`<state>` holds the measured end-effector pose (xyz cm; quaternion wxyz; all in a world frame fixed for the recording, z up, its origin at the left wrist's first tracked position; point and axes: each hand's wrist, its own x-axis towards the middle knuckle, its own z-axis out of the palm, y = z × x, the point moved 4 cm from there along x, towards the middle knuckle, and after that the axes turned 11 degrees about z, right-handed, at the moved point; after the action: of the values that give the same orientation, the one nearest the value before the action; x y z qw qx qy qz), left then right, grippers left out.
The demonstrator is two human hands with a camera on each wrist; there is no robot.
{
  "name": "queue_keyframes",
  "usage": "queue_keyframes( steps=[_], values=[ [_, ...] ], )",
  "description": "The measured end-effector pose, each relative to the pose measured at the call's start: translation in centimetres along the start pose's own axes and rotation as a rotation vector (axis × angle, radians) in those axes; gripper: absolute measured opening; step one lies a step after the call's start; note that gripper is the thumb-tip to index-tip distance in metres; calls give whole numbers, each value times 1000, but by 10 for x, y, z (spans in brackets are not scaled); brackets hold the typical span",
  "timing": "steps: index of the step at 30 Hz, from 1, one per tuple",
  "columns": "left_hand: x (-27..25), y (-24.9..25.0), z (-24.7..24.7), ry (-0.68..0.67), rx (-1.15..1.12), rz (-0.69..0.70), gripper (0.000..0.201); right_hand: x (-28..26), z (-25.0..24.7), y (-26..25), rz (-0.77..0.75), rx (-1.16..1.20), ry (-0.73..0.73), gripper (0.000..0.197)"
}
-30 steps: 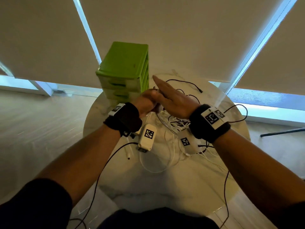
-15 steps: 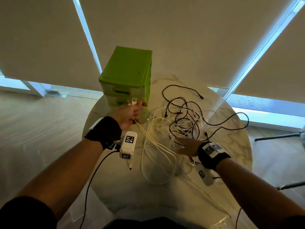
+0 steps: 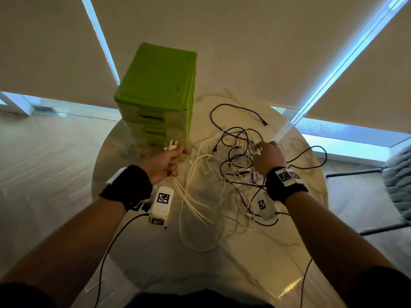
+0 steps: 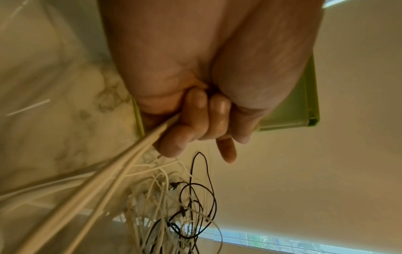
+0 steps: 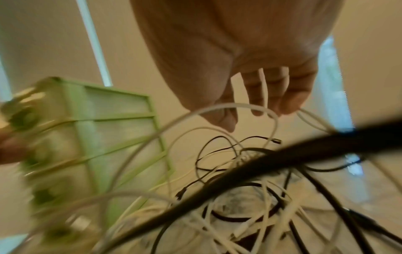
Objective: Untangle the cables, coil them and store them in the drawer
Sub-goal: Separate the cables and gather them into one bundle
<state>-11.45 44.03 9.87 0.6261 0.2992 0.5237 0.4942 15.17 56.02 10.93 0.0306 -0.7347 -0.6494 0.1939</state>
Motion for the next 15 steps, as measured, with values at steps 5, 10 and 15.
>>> queue_keyframes(
  steps=[5,10,15],
  values=[
    [9,-9,0,6,6,-40,22,17,17,31,51,-18,-147,13],
    [23,-12,9,3,10,-41,21,18,35,42,88,99,-303,32],
    [32,-18,18,5,8,-47,20,9,48,34,-12,101,-393,27]
  ],
)
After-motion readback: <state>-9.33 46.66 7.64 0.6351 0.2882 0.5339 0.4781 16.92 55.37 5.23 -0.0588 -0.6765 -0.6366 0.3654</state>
